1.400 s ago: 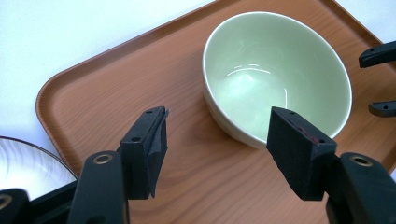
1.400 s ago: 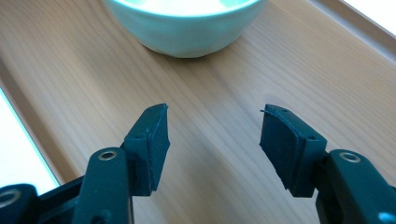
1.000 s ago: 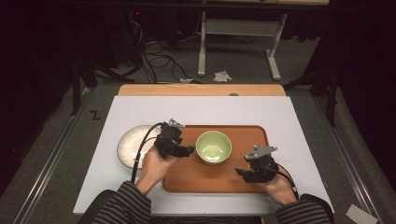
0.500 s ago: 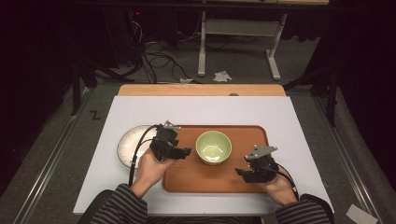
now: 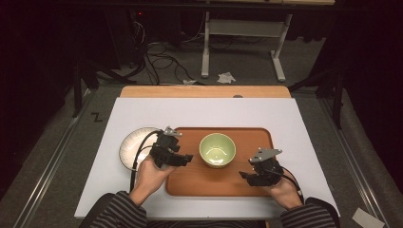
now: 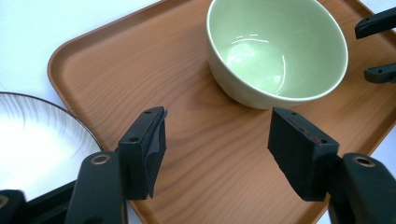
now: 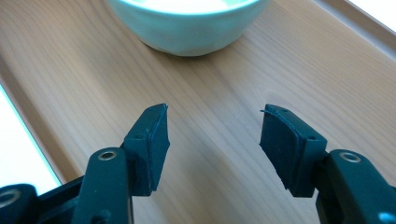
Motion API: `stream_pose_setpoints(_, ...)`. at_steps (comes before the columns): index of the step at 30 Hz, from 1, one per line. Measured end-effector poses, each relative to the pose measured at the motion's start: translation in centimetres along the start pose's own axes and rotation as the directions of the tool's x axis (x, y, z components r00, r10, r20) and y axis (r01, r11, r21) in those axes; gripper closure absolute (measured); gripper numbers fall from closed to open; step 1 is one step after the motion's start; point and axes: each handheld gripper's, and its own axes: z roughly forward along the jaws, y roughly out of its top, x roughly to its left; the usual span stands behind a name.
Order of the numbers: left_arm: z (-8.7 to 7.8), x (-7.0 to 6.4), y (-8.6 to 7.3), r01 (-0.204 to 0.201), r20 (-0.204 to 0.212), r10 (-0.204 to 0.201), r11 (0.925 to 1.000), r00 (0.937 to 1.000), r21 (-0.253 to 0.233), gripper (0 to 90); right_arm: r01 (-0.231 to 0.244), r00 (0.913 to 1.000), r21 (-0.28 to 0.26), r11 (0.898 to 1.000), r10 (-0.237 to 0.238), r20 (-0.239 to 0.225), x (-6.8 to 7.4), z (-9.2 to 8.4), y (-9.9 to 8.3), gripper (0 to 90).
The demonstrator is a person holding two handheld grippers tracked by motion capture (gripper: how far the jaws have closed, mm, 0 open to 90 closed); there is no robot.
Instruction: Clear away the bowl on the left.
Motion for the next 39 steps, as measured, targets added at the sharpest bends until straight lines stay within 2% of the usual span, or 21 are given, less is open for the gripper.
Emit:
stream_pose_setpoints(6, 0.0, 0.5, -0.6, 0.031, 0.014, -0.031, 0.9995, 0.9994, 0.002, 37.3, 0.002, 1.0, 0.0, 1.0, -0.002, -0.001, 0.0, 0.0, 0.0, 43.5)
stream_pose_setpoints(11, -0.1, 0.6, -0.8, 0.036, 0.017, -0.036, 0.9994, 0.9992, 0.003, 37.4, 0.001, 1.0, -0.001, 1.0, -0.001, -0.001, 0.0, 0.0, 0.0, 43.5)
stream_pose_setpoints(26, -0.1, 0.3, -1.2, 0.01, 0.004, -0.011, 0.9996, 0.9999, 0.028, 37.2, -0.005, 1.0, -0.001, 1.0, 0.005, 0.001, 0.1, 0.1, 0.0, 43.5)
stream_pose_setpoints(33, 0.2, 0.9, -2.0, 0.036, 0.008, -0.036, 0.9987, 0.9993, 0.035, 37.4, -0.001, 1.0, -0.003, 1.0, 0.001, 0.0, 0.0, 0.1, 0.0, 43.4)
stream_pose_setpoints(39, 0.2, 1.2, -2.4, 0.034, 0.002, -0.034, 0.9992, 0.9994, 0.022, 37.3, -0.001, 1.0, 0.0, 1.0, 0.001, -0.001, 0.1, 0.1, 0.0, 43.4)
